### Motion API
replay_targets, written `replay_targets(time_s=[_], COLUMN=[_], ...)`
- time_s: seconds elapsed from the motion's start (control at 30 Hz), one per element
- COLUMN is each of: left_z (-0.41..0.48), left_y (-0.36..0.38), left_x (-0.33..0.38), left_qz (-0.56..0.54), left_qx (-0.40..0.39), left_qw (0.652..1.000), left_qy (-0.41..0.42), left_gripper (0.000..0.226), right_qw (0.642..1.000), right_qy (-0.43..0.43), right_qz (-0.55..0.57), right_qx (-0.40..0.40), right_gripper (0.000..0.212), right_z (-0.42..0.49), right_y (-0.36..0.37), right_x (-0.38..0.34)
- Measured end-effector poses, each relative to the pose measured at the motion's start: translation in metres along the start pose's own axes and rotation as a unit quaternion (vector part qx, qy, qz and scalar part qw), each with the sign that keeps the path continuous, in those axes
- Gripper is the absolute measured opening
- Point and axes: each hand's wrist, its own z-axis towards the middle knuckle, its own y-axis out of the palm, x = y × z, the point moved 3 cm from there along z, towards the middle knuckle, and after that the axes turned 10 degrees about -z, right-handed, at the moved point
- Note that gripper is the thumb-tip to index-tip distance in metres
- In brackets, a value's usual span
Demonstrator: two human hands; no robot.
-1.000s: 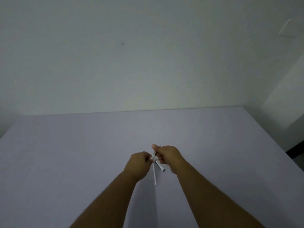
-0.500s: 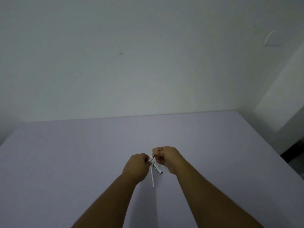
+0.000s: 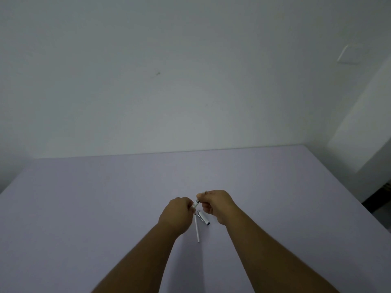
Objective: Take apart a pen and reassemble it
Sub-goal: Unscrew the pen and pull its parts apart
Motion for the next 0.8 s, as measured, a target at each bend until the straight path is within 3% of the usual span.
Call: replay_targets(time_s=[0.13, 0.23, 0.3, 0.4, 0.53, 0.73, 0.8], left_z=[0.0007, 0.0011, 0.0014, 0.0017, 0.0008, -0.0007, -0.0018], left_y=[-0.0038, -0.0042, -0.0047, -0.0059, -0.0056, -0.0067, -0.0065], left_x=[0.0008, 0.0032, 0.0045, 0.0047, 0.0052, 0.006, 0.0061], left_qz=[0.005, 0.003, 0.005, 0.004, -0.001, 0.001, 0.003], left_qx=[0.005, 0.004, 0.005, 0.007, 0.007, 0.008, 0.008], left_qw=[1.0, 1.0, 1.0, 1.0, 1.0, 1.0, 1.0], left_qy=[0.0, 0.003, 0.005, 0.003, 0.0, -0.002, 0.001], left_gripper=[0.022, 0.023, 0.023, 0.022, 0.022, 0.023, 0.023], right_qw=[1.0, 1.0, 1.0, 0.999, 0.999, 1.0, 1.0], right_qy=[-0.004, 0.002, -0.02, -0.033, -0.003, -0.023, -0.008], right_qz=[0.018, -0.027, -0.014, 0.023, -0.027, 0.017, -0.013], right_qx=[-0.013, 0.012, 0.0, -0.019, 0.027, 0.003, 0.025], right_gripper=[0.007, 0.017, 0.007, 0.009, 0.018, 0.004, 0.015], right_z=[0.0002, 0.0011, 0.0005, 0.0004, 0.0015, 0.0003, 0.0014], right_y=[0.0013, 0.0006, 0.0006, 0.0005, -0.0007, 0.0005, -0.0009], right_x=[-0.0051, -0.005, -0.0057, -0.0077, -0.0066, -0.0071, -0.0048])
